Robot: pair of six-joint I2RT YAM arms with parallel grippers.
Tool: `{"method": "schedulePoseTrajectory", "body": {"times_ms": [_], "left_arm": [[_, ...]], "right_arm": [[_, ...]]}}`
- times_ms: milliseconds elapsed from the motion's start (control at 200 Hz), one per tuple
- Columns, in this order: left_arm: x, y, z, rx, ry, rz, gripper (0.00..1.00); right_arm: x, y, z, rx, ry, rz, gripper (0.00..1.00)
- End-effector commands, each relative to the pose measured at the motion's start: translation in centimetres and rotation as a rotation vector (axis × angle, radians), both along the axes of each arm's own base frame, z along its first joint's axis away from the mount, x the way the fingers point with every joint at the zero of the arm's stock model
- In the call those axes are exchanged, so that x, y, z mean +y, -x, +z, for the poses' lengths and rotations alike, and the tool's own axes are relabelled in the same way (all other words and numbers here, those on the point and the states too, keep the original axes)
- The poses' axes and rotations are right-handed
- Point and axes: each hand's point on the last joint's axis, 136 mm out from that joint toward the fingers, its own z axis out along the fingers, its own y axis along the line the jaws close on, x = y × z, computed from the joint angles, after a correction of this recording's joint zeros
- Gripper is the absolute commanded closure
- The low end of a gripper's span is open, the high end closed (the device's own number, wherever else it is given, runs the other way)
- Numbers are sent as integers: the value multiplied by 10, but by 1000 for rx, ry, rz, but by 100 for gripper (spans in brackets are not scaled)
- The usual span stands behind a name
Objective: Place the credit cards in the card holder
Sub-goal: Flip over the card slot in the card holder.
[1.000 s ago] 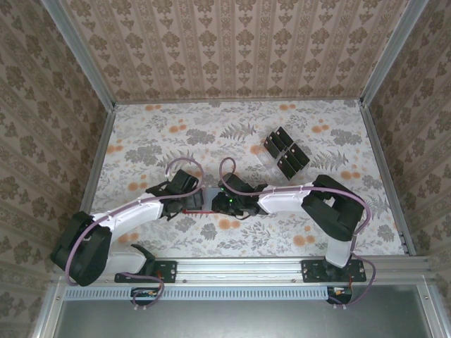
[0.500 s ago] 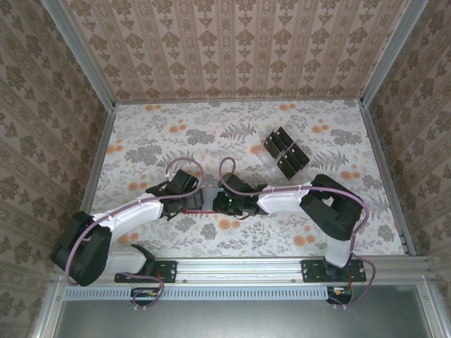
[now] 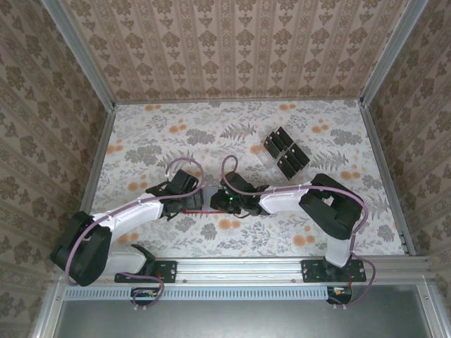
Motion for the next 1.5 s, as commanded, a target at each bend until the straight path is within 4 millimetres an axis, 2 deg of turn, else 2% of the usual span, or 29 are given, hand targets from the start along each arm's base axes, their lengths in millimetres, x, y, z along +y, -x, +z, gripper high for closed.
{"method": "schedulePoseTrajectory", "body": {"times_ms": [0,170,405,550,810,995,1100,1270,1360,1495], "left_arm": [[3,3,-6,14,-15,-12,0],[3,3,-4,11,-15,-11,0],[7,1,2,-2,-13,0,0],[9,1,9,-15,-5,4,0],[9,1,9,-12,2,2,0],[8,0,11,-15,3,2,0],[9,-1,12,-18,-1,6,0],[16,-2,17,-34,-19,38,0],[23,-2,24,-56,-23,63,0],[34,-2,35,-95,-25,100,0]], "right_arm": [[5,-1,-5,17,-32,3,77],[7,-3,-1,10,-50,-1,78],[4,-5,9,-21,1,20,92],[-6,-6,15,-49,58,23,100],[-31,-2,21,-81,142,10,100],[-23,-4,33,-111,131,53,100],[-11,-6,37,-120,117,89,85],[12,-16,38,-122,95,124,67],[26,-21,34,-113,84,142,62],[41,-25,15,-79,88,157,59]]}}
